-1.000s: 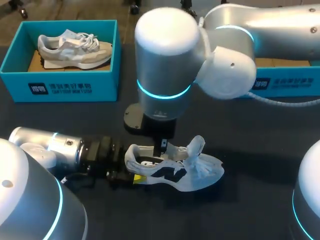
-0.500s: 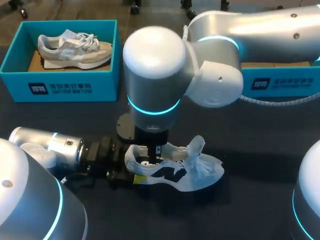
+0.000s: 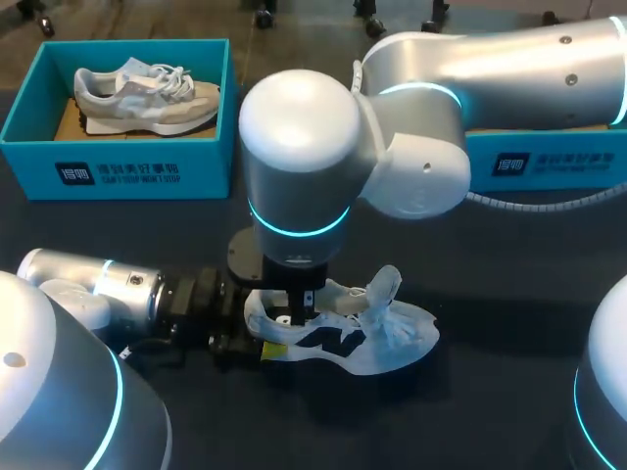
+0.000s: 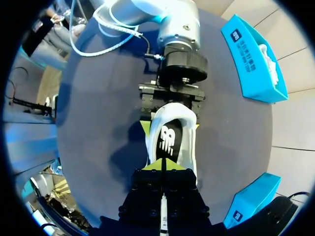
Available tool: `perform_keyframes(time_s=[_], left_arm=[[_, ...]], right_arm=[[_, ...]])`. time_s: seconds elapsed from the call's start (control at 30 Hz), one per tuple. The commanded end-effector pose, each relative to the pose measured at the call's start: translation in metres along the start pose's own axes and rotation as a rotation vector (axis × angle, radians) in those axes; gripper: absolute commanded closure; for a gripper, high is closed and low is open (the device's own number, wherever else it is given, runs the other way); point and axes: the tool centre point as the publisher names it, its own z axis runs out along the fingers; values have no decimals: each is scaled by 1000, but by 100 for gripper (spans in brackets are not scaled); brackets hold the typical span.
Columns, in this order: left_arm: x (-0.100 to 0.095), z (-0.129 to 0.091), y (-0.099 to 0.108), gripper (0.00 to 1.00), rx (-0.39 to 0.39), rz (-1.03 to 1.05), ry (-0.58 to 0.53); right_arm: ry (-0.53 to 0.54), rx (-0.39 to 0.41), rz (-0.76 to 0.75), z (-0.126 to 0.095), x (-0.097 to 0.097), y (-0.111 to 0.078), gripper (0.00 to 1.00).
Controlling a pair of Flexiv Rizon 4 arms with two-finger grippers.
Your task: Take the shoe out of the shoebox, open the shoe tongue, remove and reinsert the insole, then place the shoe into the shoebox
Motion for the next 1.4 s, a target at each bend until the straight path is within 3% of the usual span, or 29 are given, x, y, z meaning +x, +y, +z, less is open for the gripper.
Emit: perform_keyframes(time_s=[0.03,0.2,0.73,1.2,1.4], left_arm=[[0,0,0,100,1,0,-2],[0,0,0,100,1,0,-2],[0,0,0,100,1,0,-2],[0,0,0,100,1,0,-2],[0,0,0,100,1,0,-2]], right_arm=[[-4,7,-2,11,-1,3,100],[-11,18,-54,25,0,8,100],[-11,18,-54,25,0,8,100],[-116,53,-16,58,-13,-1,100],[-106,57,-12,71,-21,-3,100]])
